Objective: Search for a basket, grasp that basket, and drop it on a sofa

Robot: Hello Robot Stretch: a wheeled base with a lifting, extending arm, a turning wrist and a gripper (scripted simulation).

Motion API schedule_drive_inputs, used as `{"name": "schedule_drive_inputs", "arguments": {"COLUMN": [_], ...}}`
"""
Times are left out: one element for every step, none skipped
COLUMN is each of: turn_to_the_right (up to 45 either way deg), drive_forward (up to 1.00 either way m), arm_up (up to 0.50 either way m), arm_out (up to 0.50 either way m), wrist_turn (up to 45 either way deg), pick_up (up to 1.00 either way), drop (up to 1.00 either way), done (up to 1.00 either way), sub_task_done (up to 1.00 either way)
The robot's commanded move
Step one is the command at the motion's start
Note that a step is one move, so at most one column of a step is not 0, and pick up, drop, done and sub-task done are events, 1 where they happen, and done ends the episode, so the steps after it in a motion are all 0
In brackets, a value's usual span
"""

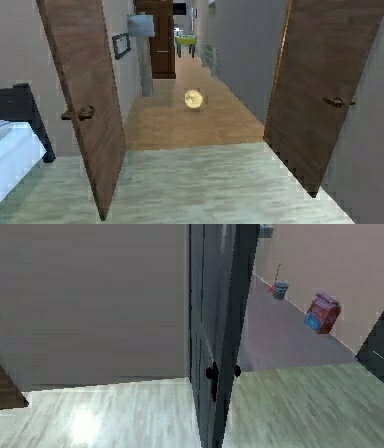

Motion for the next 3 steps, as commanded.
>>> {"name": "schedule_drive_inputs", "arguments": {"turn_to_the_right": [0.0, 0.0, 0.0], "drive_forward": [0.95, 1.0, 0.45], "arm_up": [0.0, 0.0, 0.0], "arm_out": [0.0, 0.0, 0.0], "wrist_turn": [0.0, 0.0, 0.0], "pick_up": [0.0, 0.0, 0.0], "drop": [0.0, 0.0, 0.0], "done": [0.0, 0.0, 0.0], "sub_task_done": [0.0, 0.0, 0.0]}}
